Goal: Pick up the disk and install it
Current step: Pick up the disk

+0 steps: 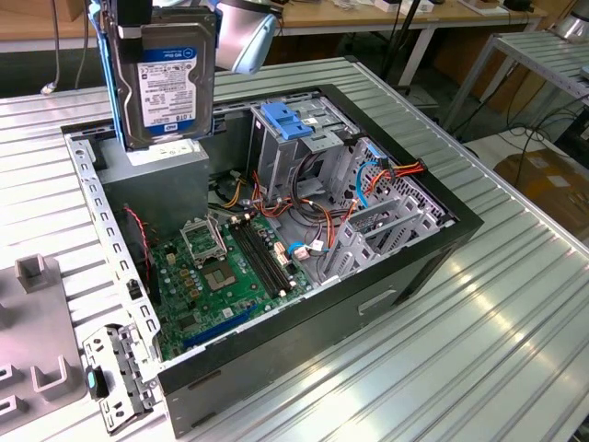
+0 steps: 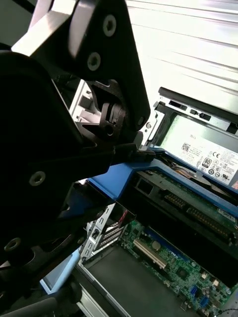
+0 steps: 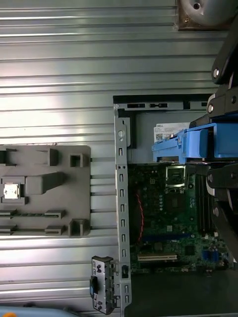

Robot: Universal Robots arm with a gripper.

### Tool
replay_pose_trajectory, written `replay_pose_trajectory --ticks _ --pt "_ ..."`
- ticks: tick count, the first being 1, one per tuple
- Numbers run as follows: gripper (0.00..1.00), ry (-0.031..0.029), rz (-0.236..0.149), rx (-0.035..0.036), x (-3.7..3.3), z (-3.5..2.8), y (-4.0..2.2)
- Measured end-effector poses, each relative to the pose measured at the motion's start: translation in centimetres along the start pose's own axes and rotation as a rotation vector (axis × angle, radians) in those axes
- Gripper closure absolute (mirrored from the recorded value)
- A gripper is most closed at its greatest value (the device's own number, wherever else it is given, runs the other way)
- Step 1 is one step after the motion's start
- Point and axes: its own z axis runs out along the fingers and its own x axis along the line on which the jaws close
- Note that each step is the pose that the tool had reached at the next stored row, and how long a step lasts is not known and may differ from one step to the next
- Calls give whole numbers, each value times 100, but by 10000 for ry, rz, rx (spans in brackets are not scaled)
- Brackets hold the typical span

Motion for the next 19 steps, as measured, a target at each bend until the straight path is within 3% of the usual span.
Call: replay_pose_trajectory --ticks 8,11,16,19 --pt "63 70 0 3 119 11 -13" --pt "63 90 1 4 197 15 -19" --pt "63 97 9 4 394 42 -44" --pt "63 94 16 12 438 59 -69"
